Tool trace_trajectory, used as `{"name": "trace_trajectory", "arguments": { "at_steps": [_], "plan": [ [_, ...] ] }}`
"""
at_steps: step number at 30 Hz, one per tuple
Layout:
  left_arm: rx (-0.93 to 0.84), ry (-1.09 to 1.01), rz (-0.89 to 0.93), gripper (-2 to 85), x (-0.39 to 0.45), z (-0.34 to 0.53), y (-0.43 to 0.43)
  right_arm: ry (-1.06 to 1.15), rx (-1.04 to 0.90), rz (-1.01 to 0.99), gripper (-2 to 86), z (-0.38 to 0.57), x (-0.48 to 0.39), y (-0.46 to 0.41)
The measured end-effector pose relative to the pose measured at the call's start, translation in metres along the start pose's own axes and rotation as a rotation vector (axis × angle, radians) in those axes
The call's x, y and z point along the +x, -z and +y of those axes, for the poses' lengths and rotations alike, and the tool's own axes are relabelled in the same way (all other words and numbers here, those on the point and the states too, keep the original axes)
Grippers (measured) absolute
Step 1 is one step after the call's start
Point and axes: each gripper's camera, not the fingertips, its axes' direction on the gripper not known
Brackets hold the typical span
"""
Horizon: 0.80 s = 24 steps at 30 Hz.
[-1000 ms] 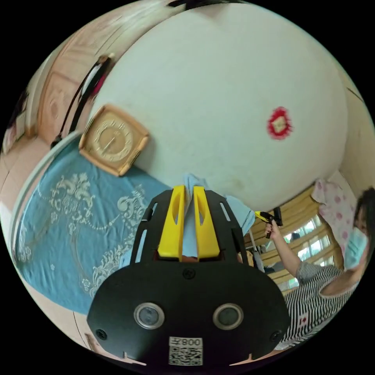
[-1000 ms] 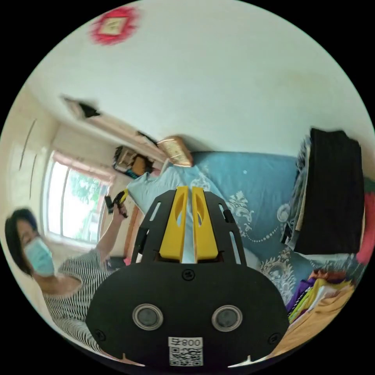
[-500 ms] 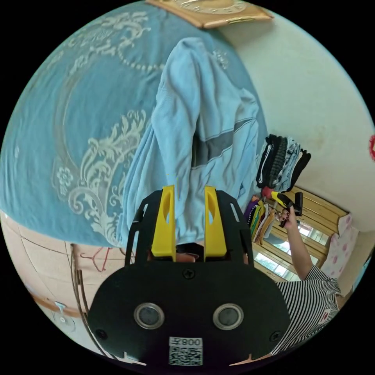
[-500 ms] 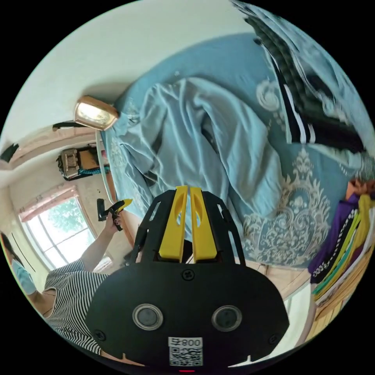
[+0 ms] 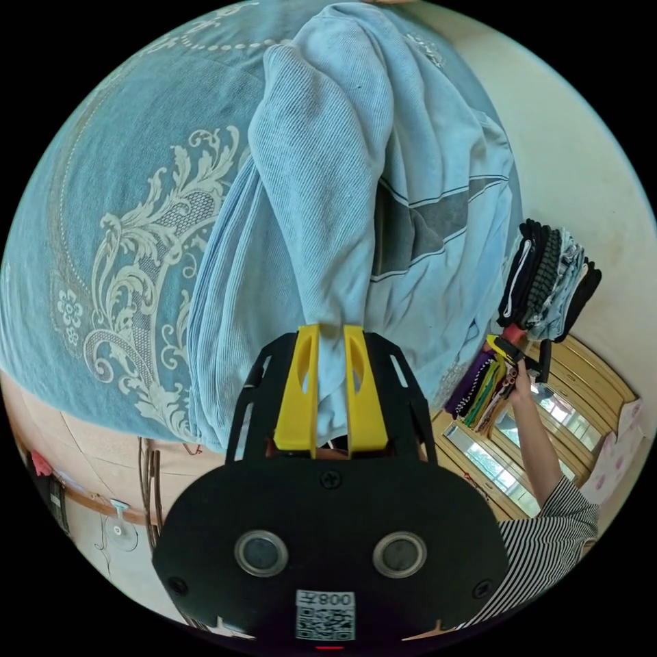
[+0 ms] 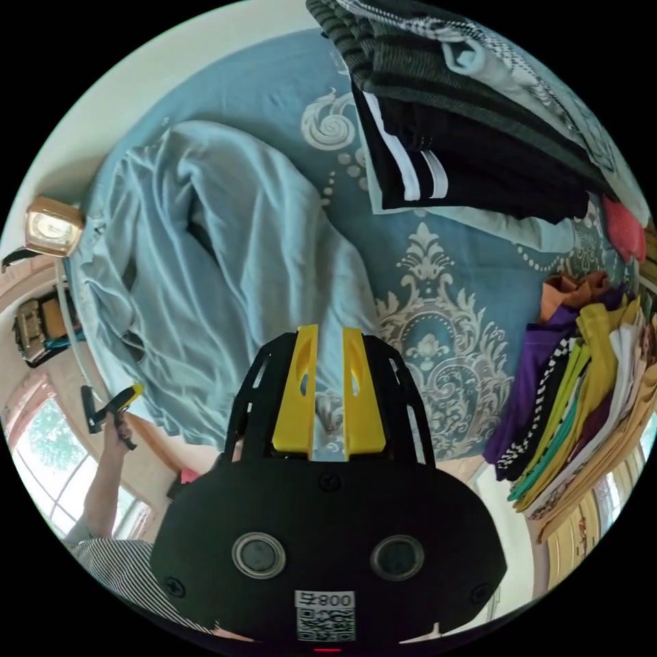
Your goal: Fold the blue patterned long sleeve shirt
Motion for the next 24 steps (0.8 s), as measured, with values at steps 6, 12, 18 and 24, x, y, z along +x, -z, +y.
{"name": "trace_trajectory", "arguments": {
  "at_steps": [6,12,18,24],
  "plan": [
    [0.012,0.035,-0.009,3.4,-0.014,-0.017,-0.004,-0.005,-0.055,0.068,5.7,-0.006,-0.008,-0.062],
    [-0.006,-0.007,-0.056,2.2,-0.019,-0.015,0.023,0.113,-0.082,0.088,2.2,0.019,-0.020,-0.070],
    [0.174,0.040,-0.266,1.9,-0.065,0.012,0.160,0.115,0.050,0.192,1.2,0.063,0.003,-0.024],
    [0.590,0.274,-0.276,5.5,-0.136,0.034,0.271,-0.111,0.122,0.100,0.3,0.075,0.054,-0.026]
  ]
}}
